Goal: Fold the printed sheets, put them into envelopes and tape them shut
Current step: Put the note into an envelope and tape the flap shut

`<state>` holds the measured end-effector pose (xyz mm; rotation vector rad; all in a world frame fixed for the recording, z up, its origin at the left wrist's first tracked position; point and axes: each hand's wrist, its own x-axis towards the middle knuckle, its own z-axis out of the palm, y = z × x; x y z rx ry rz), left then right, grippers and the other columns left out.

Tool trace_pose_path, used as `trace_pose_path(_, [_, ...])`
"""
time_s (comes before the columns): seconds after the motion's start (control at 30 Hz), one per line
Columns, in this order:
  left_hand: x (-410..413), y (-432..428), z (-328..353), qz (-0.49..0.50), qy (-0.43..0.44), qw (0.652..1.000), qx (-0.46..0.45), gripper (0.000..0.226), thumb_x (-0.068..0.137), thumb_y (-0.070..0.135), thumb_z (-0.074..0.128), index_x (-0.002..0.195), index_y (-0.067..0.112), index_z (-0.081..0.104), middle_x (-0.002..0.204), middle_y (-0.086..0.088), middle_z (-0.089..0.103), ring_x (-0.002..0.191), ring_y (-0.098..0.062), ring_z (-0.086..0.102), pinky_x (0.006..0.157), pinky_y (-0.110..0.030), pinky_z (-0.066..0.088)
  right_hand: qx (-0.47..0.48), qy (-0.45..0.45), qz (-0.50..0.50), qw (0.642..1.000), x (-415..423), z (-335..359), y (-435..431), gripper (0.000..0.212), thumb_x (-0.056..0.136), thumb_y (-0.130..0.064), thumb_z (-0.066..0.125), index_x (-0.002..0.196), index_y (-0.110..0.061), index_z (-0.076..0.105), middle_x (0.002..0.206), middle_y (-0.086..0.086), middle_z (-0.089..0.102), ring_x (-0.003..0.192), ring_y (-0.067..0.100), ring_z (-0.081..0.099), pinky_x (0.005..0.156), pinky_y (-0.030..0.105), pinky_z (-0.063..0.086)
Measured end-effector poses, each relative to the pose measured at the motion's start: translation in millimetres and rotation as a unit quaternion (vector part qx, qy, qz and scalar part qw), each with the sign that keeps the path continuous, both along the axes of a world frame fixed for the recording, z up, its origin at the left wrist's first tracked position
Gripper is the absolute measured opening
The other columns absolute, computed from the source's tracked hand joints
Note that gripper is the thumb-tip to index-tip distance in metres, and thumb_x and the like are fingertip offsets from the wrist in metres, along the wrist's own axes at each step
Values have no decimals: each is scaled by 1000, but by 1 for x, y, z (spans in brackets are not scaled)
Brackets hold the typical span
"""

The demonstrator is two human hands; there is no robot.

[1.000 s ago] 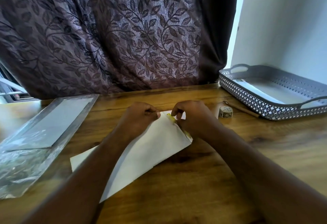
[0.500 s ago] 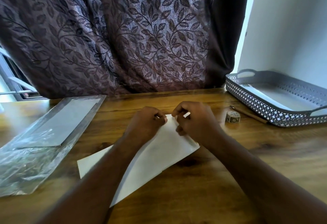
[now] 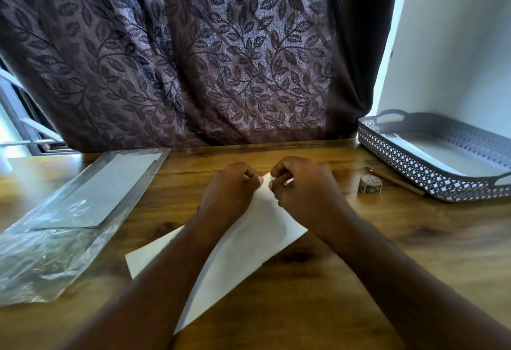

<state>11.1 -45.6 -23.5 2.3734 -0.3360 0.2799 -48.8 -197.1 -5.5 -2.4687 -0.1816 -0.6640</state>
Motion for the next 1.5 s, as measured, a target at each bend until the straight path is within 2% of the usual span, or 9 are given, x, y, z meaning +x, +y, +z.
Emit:
trace_pose_path(0.2, [1,1,2,10,3,1000,-29,16,99,37,53,92,26,62,88,10,63,80,-9,57,61,-27,38,-13,88,-17,996,2,-6,-1,43,88,-29,70,126,-15,58,113,1,69,99,19,63,82,34,55])
trace_pose_path(0.5, [-1,-1,4,-19,58,988,-139,20,98,33,58,98,17,70,94,3,69,86,-14,61,67,-29,43,22,118,-6,993,5,-5,-9,59,76,-34,82,127,-20,57,109,-3,65,93,14,58,63,22,41])
trace_pose_path(0.7, [-4,0,4,-79,125,982,-114,23,99,31,58,100,17,76,95,-1,75,85,-21,70,80,-38,57,41,155,-26,987,9,-6,-17,44,71,-34,87,106,-23,61,91,-9,58,85,13,56,55,24,37])
trace_pose_path(0.8, [-3,1,4,-94,97,987,-87,20,98,29,58,95,19,76,94,0,74,86,-20,69,81,-40,57,105,206,-15,973,14,-3,-20,35,76,-33,85,97,-9,69,90,1,65,84,15,59,61,26,43])
trace_pose_path(0.9, [-3,0,2,-114,49,992,-18,20,99,31,56,88,26,71,90,5,71,84,-15,66,77,-38,55,224,273,10,936,13,0,-25,43,82,-38,80,94,3,72,96,19,73,87,29,69,72,42,55])
trace_pose_path(1.1, [-5,0,4,-125,6,990,69,17,101,31,52,94,30,68,92,12,65,86,-8,59,75,-33,49,381,414,103,820,8,3,-33,45,84,-40,75,115,-7,73,100,13,73,85,27,69,75,41,55])
trace_pose_path(1.2, [-5,1,5,-127,7,990,65,18,101,31,52,94,29,69,93,11,65,86,-8,59,74,-34,47,416,441,151,781,8,3,-35,40,84,-39,71,114,-12,74,118,15,72,102,32,68,89,50,54])
trace_pose_path(1.37, [-2,5,7,-163,-5,986,25,19,101,29,55,88,30,68,89,10,68,83,-11,63,71,-35,50,437,485,210,728,6,4,-38,28,86,-36,65,96,-15,80,102,8,77,88,24,74,82,42,59])
trace_pose_path(1.5, [-2,6,11,-169,-10,986,-14,23,102,34,53,90,26,71,87,10,70,82,-7,64,74,-36,53,453,488,206,717,7,1,-35,35,88,-33,63,113,-11,72,105,10,76,92,26,73,86,45,57])
